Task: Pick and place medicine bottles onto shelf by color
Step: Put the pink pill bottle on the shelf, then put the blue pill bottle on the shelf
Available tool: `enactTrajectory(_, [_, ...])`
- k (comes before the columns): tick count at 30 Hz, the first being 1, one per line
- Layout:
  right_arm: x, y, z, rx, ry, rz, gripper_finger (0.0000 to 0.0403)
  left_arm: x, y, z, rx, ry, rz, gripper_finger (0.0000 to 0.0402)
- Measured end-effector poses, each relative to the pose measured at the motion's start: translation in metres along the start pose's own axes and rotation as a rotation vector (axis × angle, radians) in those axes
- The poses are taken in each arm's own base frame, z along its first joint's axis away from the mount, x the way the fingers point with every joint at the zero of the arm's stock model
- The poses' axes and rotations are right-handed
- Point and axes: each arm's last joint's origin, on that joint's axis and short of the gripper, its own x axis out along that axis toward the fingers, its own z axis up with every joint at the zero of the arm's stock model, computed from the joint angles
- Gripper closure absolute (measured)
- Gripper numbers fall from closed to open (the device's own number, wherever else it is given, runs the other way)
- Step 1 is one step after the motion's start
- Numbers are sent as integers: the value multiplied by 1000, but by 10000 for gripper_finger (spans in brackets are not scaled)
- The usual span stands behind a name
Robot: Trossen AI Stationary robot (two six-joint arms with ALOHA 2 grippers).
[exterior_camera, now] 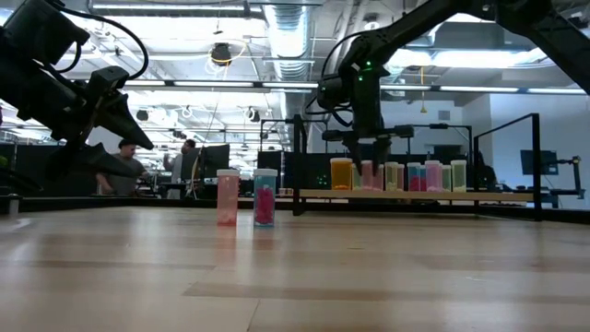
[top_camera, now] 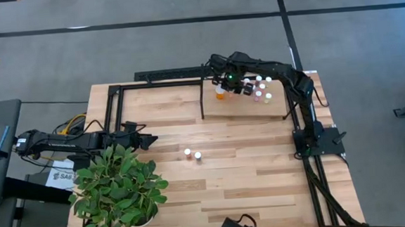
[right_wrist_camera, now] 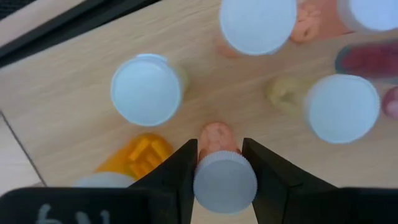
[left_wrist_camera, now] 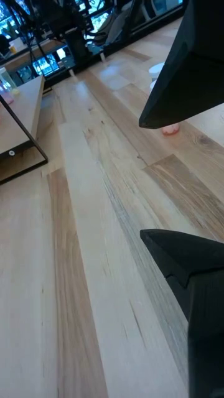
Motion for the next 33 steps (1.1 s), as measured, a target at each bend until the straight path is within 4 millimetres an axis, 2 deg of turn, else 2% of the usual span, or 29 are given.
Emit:
enactTrajectory(10, [0, 0, -3, -19, -1, -1, 238, 0, 0, 0, 0, 0, 0, 137])
enactTrajectory(20, [-1, -2, -3, -21, -13, -31, 175, 0, 0, 0, 0, 0, 0, 137])
enactTrajectory(25, [-12, -3, -2, -25, 4, -41, 154, 0, 0, 0, 0, 0, 0, 137])
enactTrajectory(33, [-25, -1, 0, -51, -14, -31, 153, 0, 0, 0, 0, 0, 0, 137])
